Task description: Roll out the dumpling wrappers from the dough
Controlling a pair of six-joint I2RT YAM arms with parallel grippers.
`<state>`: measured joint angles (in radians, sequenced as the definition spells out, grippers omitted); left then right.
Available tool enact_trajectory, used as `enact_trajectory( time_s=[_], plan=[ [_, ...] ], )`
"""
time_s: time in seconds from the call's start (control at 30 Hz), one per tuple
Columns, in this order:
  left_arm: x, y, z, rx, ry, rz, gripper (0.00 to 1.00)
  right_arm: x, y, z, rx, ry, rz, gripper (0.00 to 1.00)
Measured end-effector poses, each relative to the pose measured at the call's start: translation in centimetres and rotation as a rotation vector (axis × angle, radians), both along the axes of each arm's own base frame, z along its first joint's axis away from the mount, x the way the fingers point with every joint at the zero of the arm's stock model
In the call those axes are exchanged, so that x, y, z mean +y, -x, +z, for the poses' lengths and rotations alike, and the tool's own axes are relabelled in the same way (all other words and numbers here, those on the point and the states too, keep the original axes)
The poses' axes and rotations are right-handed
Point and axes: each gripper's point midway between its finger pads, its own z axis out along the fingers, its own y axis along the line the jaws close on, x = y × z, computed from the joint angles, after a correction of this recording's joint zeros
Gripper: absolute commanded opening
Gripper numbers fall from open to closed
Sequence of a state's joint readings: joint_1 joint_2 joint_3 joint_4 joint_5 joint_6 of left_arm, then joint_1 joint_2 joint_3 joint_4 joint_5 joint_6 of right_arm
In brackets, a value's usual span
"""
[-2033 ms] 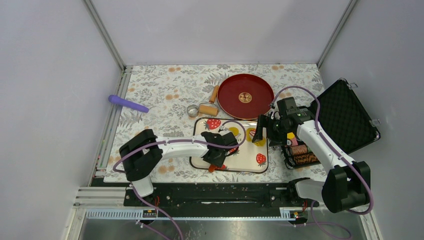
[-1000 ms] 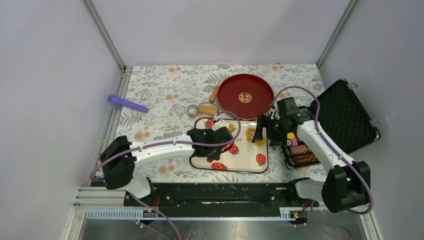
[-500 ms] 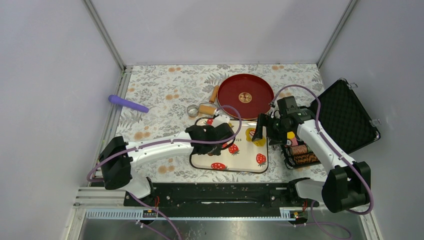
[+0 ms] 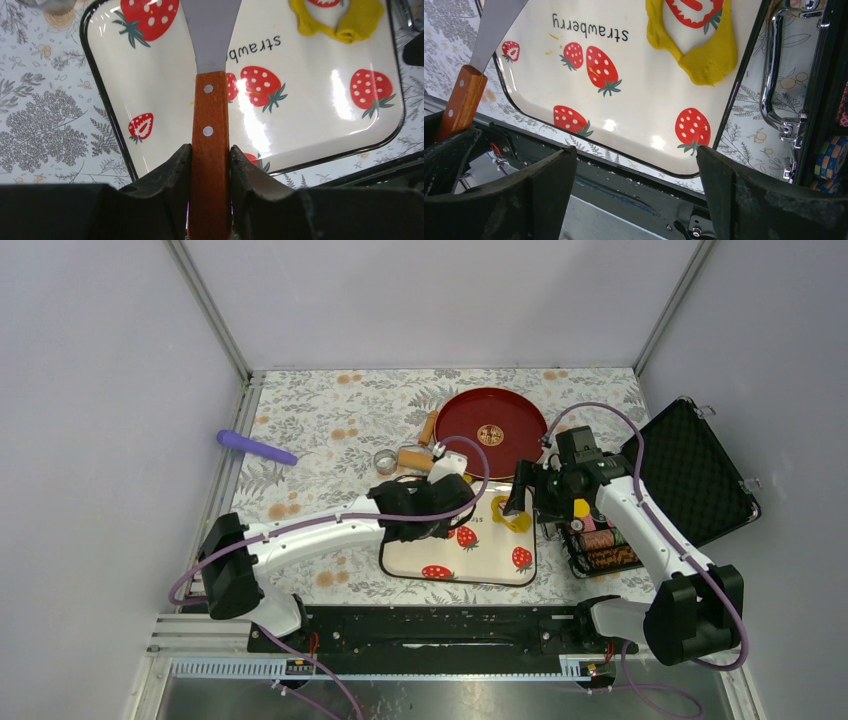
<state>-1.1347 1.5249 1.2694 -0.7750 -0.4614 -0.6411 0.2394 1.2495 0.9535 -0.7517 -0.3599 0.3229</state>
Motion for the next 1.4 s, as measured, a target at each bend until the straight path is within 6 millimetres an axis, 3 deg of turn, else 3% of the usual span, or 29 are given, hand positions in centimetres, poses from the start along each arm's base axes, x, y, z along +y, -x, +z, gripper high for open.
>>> enact_trajectory(
  time_s=[0.3, 0.7, 0.97, 1.4],
  plan=[
    [-2.2, -1.8, 2.5, -0.066, 0.013, -0.023, 0.00, 0.6, -1.7, 2.5, -0.062, -0.025, -0.006, 0.96],
    [-5.5, -7.3, 0.4, -0.103, -0.044, -0.038, 0.00, -0.1, -7.2, 4.4, -0.080, -0.047, -0.070, 0.93],
    [-5.9, -10.2, -2.3, -0.104, -0.081, -0.045, 0.00, 0.1, -9.8, 2.7, -0.014, -0.085, -0.105, 0.84],
    [-7.1, -12.3, -3.8, -0.129, -0.096, -0.074, 0.00, 1.0, -13.2, 0.3, 0.055, -0.119, -0.112, 0.78]
  ],
)
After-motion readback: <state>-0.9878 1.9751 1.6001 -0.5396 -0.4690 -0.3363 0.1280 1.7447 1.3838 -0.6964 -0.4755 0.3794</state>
